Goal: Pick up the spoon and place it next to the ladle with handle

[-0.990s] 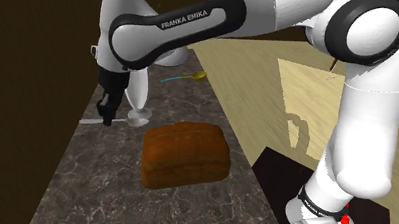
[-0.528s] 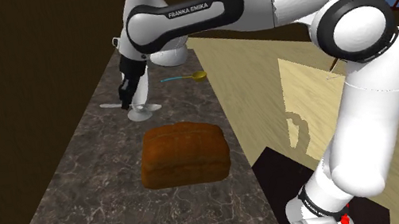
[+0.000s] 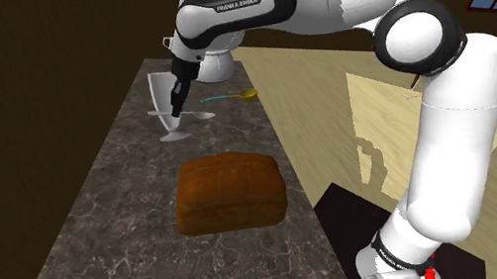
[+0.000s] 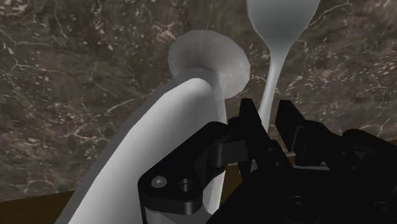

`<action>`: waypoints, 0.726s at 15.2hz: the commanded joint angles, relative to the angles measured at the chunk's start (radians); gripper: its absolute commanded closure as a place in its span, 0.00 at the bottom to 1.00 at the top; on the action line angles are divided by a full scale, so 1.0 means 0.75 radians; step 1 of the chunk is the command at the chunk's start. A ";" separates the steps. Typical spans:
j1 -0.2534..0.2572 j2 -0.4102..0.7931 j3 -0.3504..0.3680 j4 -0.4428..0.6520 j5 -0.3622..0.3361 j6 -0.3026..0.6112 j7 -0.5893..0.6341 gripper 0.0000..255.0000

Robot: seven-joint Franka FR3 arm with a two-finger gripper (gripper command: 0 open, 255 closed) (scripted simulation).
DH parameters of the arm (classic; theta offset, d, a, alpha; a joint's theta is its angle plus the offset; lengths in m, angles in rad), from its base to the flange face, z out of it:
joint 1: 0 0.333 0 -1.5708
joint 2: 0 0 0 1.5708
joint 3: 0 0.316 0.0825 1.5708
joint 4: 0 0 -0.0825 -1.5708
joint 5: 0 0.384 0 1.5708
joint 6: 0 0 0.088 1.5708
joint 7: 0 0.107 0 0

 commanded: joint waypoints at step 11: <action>-0.185 0.295 -0.084 0.473 0.002 -0.238 -0.259 1.00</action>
